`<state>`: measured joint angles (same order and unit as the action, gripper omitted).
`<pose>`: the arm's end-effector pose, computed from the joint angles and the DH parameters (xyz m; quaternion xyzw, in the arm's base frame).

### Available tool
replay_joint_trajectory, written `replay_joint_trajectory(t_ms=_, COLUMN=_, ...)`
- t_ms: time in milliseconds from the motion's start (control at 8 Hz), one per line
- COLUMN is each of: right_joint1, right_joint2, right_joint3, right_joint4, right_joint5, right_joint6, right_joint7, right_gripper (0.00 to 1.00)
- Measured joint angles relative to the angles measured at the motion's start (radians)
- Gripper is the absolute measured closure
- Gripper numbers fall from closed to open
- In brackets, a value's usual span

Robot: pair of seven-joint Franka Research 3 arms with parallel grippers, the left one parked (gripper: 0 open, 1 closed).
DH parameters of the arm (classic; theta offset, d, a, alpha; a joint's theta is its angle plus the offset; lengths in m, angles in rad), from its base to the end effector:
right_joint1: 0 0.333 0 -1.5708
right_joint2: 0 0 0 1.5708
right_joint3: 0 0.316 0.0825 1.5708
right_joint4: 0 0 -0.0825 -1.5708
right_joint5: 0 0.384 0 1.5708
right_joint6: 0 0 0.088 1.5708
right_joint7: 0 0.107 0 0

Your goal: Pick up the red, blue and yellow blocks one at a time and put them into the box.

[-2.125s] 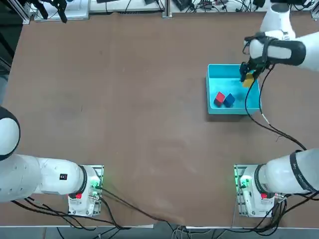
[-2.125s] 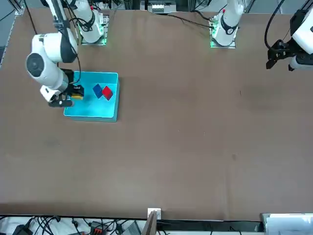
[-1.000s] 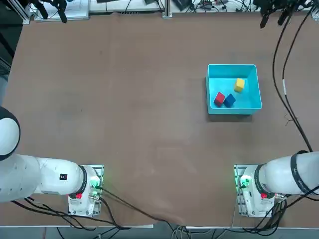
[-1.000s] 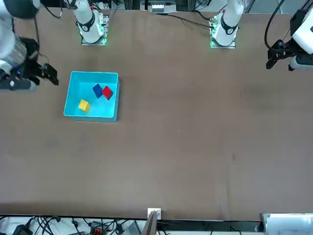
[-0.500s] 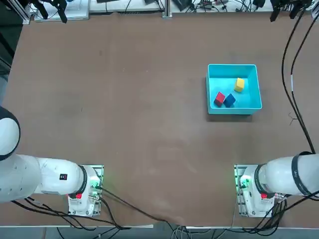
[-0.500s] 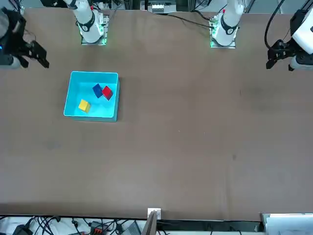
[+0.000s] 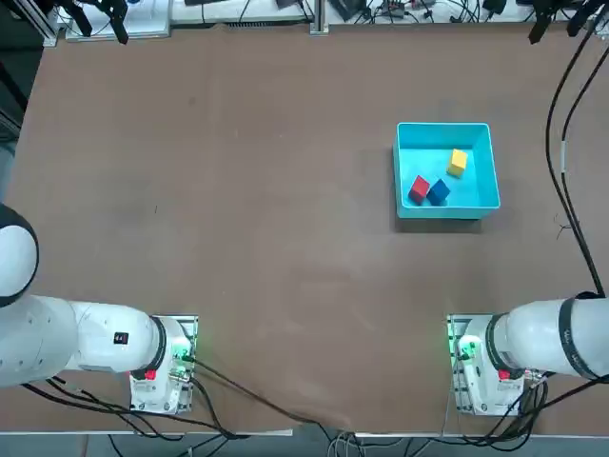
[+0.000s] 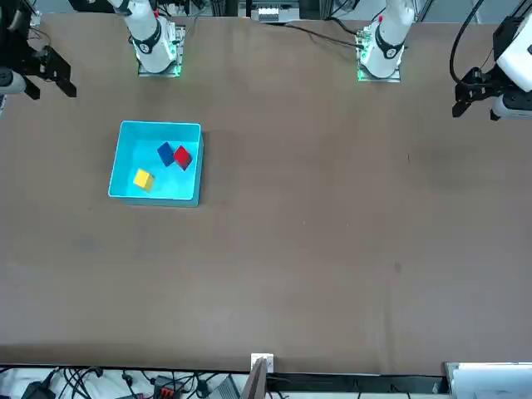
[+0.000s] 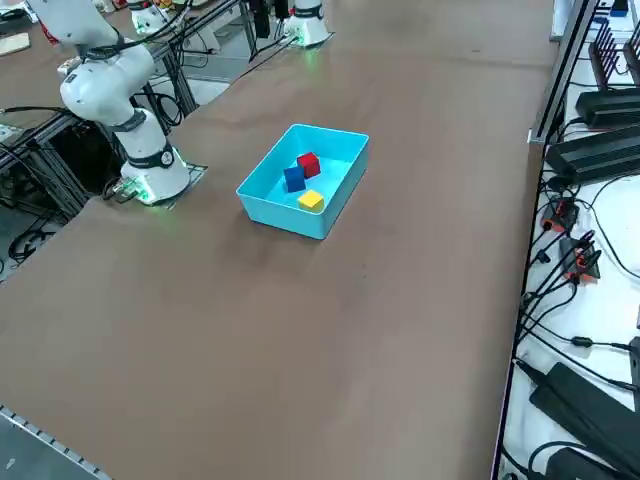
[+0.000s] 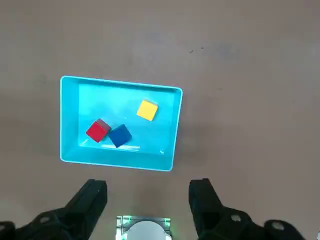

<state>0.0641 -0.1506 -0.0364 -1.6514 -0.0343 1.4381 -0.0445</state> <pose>0.4926 0.0081 0.6546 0.9988 0.0346 -0.0315 0.0141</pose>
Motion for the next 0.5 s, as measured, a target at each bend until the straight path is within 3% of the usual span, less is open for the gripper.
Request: replay_joint_trajectory(t_ms=500, right_joint1=0.000, right_joint2=0.000, right_joint3=-0.009, right_joint4=-0.003, right_joint5=0.012, right_joint6=0.004, right_joint7=0.000, right_gripper=0.00)
